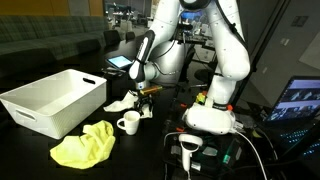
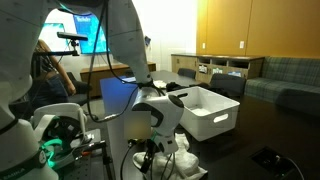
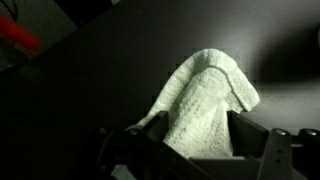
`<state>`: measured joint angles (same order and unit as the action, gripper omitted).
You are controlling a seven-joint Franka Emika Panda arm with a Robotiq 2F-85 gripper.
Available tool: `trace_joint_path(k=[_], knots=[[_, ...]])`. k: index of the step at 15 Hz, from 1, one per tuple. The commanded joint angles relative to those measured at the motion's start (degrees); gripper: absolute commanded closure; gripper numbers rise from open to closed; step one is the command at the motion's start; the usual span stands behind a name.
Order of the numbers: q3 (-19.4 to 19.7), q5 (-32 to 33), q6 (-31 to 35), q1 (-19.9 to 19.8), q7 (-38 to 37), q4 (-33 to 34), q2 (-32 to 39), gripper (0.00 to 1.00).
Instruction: Put the towels into the basket and the marker and tape into the mug
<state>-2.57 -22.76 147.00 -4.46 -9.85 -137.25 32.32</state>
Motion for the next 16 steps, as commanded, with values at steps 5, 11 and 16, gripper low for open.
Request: trace_joint_path(k=[5, 11, 16], knots=[[3.7, 7.4, 0.5, 3.8, -2.1, -0.2, -3.6, 0.99], [6.6, 12.9, -0.2, 5.7, -4.3, -1.1, -8.1, 0.98], [11.5, 21.0, -0.1, 9.4, -12.6, -3.7, -17.3, 0.98]])
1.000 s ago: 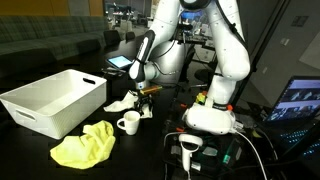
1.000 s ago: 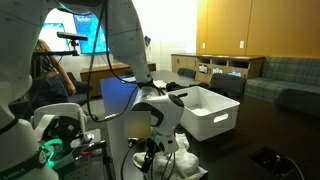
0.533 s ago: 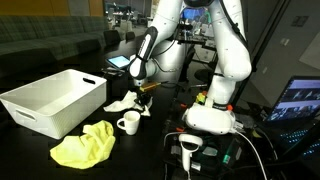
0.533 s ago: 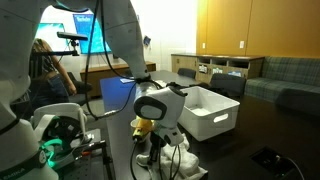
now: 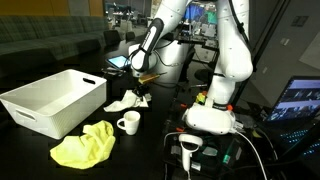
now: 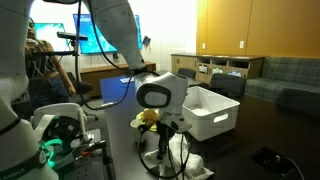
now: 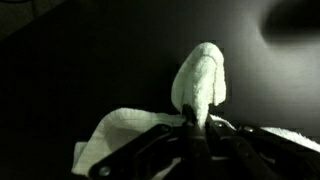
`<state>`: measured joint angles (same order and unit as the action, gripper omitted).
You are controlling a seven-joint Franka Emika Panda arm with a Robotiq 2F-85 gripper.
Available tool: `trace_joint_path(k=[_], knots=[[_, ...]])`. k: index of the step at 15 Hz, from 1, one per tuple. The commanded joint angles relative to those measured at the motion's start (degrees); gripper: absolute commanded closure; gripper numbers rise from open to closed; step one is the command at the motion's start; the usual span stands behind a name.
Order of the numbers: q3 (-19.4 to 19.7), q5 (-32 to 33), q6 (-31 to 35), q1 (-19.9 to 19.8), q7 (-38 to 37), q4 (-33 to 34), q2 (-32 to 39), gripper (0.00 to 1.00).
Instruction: Put the towels into the basket and the marker and tape into the mug
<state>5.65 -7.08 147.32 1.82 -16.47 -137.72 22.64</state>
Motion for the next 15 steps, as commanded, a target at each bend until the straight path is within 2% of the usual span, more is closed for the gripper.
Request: trace_joint_path(k=[1, 4, 6, 8, 10, 15], knots=[[4.3, 8.0, -0.7, 4.1, -8.7, -3.8, -10.3, 0.98], [5.5, 17.8, -3.3, 5.9, -16.4, -4.9, -18.6, 0.98], [3.5, 24.6, -6.6, 5.7, -21.2, -4.5, -24.1, 0.98], [-0.3, 30.0, -10.7, 4.7, -25.4, -3.5, -29.2, 0.98], [-4.6, 31.7, -15.2, 3.9, -27.5, -2.0, -34.0, 0.98], [-13.2, 29.2, -26.2, 3.0, -29.7, 5.3, -42.4, 0.98]])
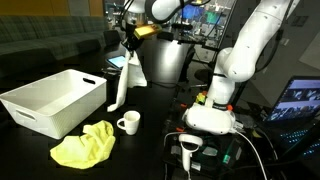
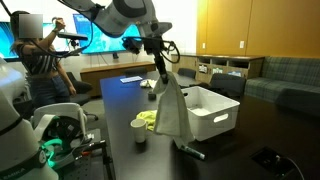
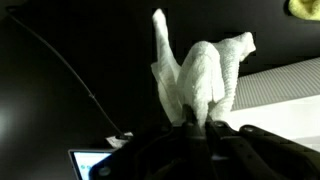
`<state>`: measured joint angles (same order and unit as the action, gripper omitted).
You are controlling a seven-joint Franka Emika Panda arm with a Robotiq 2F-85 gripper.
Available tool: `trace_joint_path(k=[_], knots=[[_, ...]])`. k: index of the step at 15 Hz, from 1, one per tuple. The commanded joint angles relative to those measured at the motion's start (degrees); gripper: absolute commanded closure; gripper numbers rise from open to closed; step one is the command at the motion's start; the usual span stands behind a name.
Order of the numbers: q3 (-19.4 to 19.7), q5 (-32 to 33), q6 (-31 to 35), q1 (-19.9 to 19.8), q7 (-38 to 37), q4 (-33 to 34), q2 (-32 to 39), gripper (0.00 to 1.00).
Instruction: Put the towels into the basket and the marker and tape into the mug
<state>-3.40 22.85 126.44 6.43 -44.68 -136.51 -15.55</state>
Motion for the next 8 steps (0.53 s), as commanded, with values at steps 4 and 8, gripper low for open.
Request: trace_joint_path(k=[4, 8], knots=[[-6.7, -2.6, -8.1, -1.9, -0.9, 10.1, -7.0, 0.98], [-7.6, -4.6, -7.0, -3.2, -4.3, 14.1, -6.6, 0.98]])
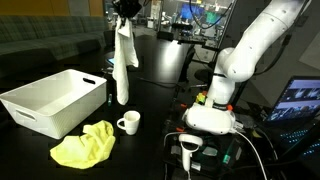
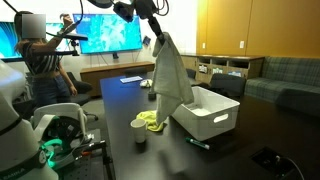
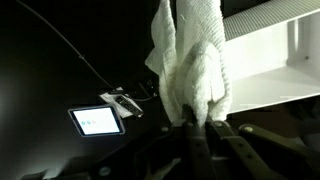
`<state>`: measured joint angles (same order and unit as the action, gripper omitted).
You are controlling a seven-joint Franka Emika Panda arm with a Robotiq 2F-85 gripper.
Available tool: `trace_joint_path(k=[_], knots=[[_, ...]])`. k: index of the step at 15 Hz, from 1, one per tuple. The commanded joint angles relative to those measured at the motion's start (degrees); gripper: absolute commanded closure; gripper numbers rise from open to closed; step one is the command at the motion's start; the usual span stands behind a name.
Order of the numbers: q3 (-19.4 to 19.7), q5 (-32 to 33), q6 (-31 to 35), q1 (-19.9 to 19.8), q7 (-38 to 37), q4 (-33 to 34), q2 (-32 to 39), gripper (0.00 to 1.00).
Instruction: Put the towels into the basket and the marker and tape into the mug
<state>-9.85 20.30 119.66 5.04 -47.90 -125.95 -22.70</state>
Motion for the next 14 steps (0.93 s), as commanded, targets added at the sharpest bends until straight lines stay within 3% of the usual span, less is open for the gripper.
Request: trace_joint_path(k=[1, 14], knots=[[-1.1, -2.9, 0.3, -1.7, -0.3, 4.3, 0.8, 0.98], [-1.6, -7.8, 3.6, -1.7, -2.8, 8.0, 4.0, 0.98]])
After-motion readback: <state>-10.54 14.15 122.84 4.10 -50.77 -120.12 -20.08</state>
